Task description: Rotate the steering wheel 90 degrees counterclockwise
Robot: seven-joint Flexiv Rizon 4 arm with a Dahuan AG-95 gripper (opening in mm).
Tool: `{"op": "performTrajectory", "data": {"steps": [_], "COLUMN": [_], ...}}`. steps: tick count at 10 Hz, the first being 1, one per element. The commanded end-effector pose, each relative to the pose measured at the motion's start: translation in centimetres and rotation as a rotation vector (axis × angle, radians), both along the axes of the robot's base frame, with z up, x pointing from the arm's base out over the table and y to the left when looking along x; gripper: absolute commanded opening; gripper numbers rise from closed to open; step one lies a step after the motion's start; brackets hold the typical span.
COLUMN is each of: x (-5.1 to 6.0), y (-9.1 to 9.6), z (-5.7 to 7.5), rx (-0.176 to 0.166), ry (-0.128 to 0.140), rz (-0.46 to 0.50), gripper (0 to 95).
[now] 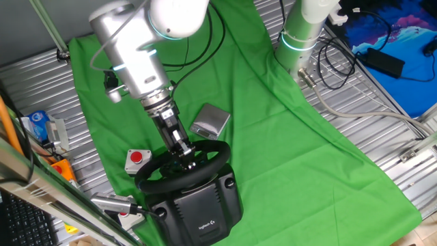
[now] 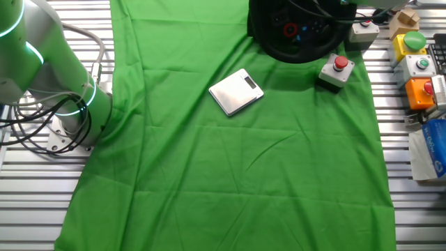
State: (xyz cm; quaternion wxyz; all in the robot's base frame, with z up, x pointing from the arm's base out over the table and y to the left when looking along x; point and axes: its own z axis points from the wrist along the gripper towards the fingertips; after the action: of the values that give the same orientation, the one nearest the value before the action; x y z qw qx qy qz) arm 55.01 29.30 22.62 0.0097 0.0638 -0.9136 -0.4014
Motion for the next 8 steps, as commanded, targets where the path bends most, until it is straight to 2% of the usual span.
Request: {"op": "performTrajectory", "data": {"steps": [1,4,8], "x": [-0.10,-0.34,-0.66], "y": [-0.19,-0.34,0.08], "z": [0.27,0.48,0.70], "rx": [0.002,-0.002,-0.003], "ry": [0.006,-0.001,0.006], "rz": [0.002,0.007,-0.002], "gripper": [0.0,0.0,0.0]}}
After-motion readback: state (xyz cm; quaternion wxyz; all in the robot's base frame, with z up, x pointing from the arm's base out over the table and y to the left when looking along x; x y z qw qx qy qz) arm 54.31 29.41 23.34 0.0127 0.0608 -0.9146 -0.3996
